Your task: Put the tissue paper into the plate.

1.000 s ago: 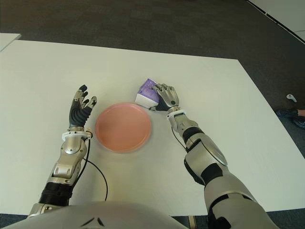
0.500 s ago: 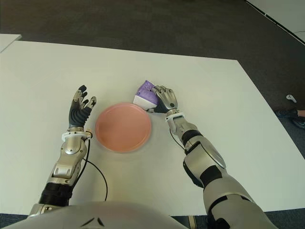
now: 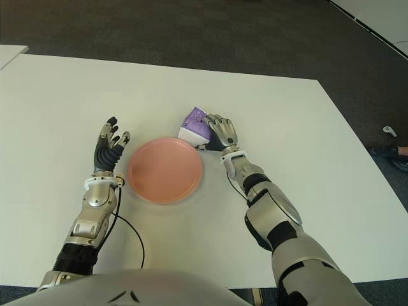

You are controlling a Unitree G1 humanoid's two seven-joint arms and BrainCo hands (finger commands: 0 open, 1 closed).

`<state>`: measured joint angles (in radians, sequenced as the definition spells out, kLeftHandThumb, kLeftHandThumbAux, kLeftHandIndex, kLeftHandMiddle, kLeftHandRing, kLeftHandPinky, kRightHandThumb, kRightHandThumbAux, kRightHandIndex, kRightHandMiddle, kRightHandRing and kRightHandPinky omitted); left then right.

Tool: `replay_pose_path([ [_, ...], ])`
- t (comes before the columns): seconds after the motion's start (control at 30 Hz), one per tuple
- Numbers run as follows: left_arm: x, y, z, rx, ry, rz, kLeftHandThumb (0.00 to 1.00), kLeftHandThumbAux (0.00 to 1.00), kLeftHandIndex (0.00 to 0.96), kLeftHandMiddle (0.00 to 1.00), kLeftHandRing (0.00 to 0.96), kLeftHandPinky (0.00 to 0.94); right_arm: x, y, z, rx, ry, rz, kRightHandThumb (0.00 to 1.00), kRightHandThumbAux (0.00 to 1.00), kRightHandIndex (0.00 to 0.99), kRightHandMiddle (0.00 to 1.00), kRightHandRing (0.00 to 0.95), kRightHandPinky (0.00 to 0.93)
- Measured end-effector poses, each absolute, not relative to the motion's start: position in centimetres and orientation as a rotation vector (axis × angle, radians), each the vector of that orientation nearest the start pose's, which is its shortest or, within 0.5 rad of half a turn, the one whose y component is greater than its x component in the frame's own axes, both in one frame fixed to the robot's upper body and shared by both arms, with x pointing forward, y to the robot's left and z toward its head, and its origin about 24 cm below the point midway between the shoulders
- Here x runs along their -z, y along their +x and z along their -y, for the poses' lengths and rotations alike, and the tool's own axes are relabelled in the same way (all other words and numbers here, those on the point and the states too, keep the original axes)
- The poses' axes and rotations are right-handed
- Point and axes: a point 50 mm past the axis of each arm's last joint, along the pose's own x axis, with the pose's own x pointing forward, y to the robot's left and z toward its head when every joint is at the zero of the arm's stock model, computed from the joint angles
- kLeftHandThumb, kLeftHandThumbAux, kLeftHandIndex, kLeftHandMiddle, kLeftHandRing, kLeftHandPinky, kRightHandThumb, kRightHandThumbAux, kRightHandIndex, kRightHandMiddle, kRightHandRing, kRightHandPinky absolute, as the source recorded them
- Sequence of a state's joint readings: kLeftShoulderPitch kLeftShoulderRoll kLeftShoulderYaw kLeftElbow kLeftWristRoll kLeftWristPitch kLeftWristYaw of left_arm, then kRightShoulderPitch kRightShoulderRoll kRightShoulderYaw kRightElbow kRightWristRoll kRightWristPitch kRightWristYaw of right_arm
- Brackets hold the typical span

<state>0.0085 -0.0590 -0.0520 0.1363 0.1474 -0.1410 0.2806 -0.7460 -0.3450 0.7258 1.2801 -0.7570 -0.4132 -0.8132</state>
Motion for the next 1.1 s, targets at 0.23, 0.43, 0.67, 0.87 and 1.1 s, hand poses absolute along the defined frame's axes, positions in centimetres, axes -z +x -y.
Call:
replay_pose_path([
  [0.23,-2.4,24.9,-13.4,-0.192,0.077,0.006,0.000,0.566,0.000,0.000,0.000,0.000,-2.1,33.6,16.5,-0.123,-1.368,0.419,0.750,0.708,0.440,0.899,0.892,0.876],
  [0.43,-2.5,24.9,-13.4,-0.187,0.081,0.003,0.000,0.571,0.000,0.000,0.000,0.000,-2.6,33.6,16.8,-0.059,-1.282,0.424,0.750,0.708,0.440,0.904,0.888,0.864],
  [0.67,-2.6,24.9,-13.5,-0.204,0.099,-0.002,0.000,0.577,0.000,0.000,0.000,0.000,-4.5,34.5,17.6,0.015,-1.230,0.466,0.751,0.708,0.440,0.897,0.874,0.839],
  [0.87,-2.4,24.9,-13.7,-0.214,0.097,-0.012,0.000,0.574,0.000,0.000,0.000,0.000,-7.3,35.3,18.0,0.156,-1.188,0.600,0.751,0.708,0.440,0.887,0.872,0.849],
  [1.1,-1.7,25.0,-13.7,-0.211,0.082,-0.030,0.000,0.574,0.000,0.000,0.000,0.000,-11.5,36.0,16.6,0.295,-1.099,0.831,0.750,0.708,0.440,0.897,0.881,0.865],
])
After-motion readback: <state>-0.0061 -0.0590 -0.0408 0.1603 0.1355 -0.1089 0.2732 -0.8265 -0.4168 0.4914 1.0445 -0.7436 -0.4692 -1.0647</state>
